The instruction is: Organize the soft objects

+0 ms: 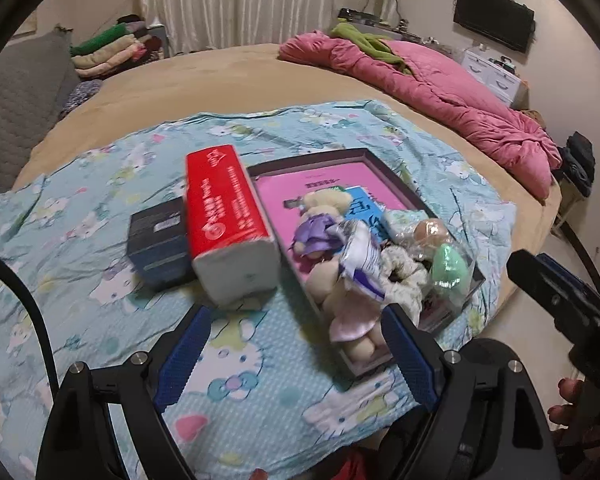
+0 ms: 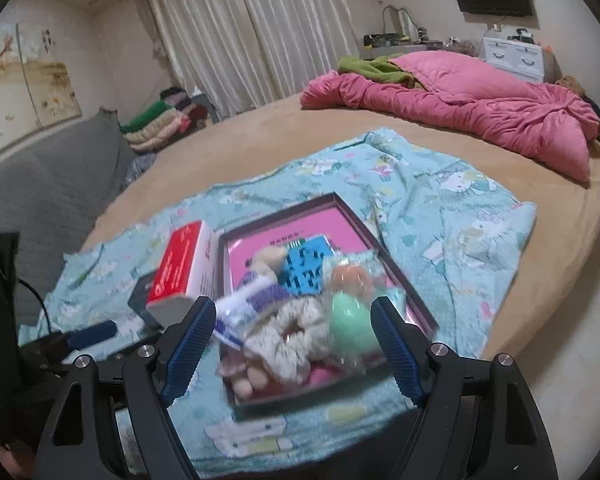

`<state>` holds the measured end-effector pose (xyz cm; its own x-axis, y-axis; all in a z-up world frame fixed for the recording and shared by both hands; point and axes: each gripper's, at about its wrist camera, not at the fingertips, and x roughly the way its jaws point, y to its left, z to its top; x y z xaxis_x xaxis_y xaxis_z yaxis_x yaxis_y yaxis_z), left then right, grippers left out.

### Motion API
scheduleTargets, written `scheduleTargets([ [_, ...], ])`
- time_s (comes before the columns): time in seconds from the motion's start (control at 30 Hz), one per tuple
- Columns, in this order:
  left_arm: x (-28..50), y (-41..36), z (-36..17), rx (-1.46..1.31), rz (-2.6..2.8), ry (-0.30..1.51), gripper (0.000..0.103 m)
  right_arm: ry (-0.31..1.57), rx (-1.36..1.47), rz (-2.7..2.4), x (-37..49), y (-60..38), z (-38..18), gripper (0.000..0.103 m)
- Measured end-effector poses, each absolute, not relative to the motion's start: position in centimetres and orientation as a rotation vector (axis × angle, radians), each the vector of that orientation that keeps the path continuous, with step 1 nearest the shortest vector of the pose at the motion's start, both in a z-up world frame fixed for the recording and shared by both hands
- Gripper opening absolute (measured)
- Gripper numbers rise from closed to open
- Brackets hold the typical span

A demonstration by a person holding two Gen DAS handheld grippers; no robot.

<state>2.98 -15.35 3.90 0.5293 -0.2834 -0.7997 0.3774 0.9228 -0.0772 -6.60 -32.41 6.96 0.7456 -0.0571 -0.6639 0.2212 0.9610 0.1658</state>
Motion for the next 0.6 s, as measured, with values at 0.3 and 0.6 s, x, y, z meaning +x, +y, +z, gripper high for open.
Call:
scheduleTargets([
  [0.3, 0.1, -13.5, 3.1, 0.095, -0.371, 0.982, 0.087, 0.798, 0.152, -0.153, -8.6, -30.3, 5.3, 0.081],
  [0.6, -1.2, -12.5, 3.3, 0.100, -0.334, 0.981, 0.087, 0.811, 0.132, -0.160, -9.3, -29.4, 5.1, 0.081],
])
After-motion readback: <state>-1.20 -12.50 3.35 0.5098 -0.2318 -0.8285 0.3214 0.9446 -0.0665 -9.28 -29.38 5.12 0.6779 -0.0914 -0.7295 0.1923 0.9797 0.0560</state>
